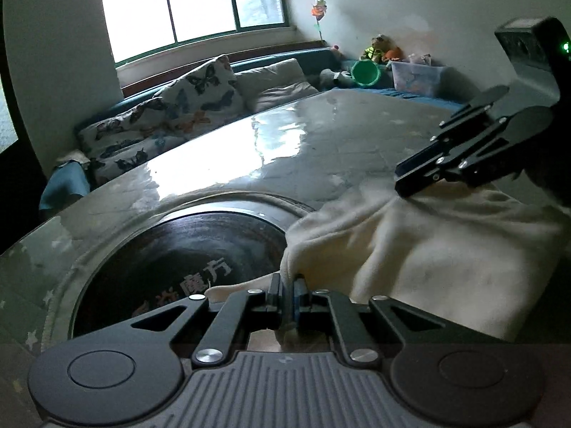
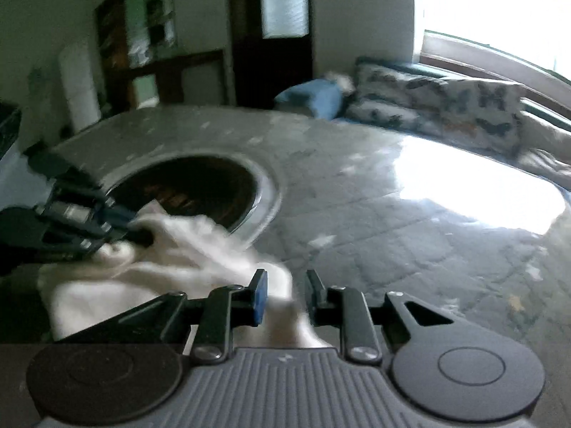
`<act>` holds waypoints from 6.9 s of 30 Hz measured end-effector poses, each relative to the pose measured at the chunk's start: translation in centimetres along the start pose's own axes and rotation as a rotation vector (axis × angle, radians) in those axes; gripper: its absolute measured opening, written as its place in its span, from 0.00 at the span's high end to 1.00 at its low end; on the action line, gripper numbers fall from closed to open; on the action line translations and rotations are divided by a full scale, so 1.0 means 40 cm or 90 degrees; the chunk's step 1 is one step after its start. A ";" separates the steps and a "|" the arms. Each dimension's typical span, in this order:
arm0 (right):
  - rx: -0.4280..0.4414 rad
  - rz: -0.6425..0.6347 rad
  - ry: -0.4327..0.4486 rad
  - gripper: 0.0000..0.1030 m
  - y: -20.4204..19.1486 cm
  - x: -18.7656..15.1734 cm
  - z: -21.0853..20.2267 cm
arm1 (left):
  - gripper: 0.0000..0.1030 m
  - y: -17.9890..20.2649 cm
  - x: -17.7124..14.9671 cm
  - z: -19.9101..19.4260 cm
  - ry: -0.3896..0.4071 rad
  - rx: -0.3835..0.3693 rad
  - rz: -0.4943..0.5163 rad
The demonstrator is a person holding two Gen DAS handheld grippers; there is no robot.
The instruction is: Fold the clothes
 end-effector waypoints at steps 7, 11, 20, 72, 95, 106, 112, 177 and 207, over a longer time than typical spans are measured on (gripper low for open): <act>-0.021 0.007 0.030 0.78 -0.015 -0.009 -0.098 | 0.75 -0.023 0.019 0.004 0.006 0.017 0.014; -0.012 -0.012 0.004 0.78 -0.061 -0.053 -0.102 | 0.72 -0.054 0.027 0.008 0.005 0.064 0.025; -0.027 0.027 0.011 0.78 -0.046 -0.084 -0.111 | 0.73 -0.154 0.033 -0.050 0.014 0.139 -0.066; -0.073 0.153 0.039 0.48 -0.009 -0.136 -0.171 | 0.55 -0.092 -0.043 -0.127 -0.003 0.073 -0.137; -0.064 0.296 0.018 0.54 -0.001 -0.213 -0.180 | 0.57 -0.098 -0.076 -0.079 -0.083 0.060 -0.241; -0.058 0.287 0.034 0.82 -0.042 -0.198 -0.169 | 0.84 -0.077 -0.068 -0.086 -0.090 0.072 -0.263; -0.068 0.240 0.055 0.87 -0.048 -0.182 -0.202 | 0.87 -0.048 -0.037 -0.109 -0.065 0.072 -0.253; -0.324 0.184 -0.037 0.53 0.195 -0.345 -0.322 | 0.63 0.401 0.117 0.170 -0.084 -0.038 -0.030; -0.139 0.074 0.033 0.20 -0.089 -0.083 -0.154 | 0.28 0.025 -0.016 -0.030 -0.042 0.134 -0.143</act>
Point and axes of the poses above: each gripper's, at about its wrist camera, not at the fingertips, and z roughly the way its jaws point, y to its right, x to its top, the point moved 7 cm from there along z, roughly the way its jaws point, and after that the axes turned 14 degrees about -z, right-handed, at the moved point
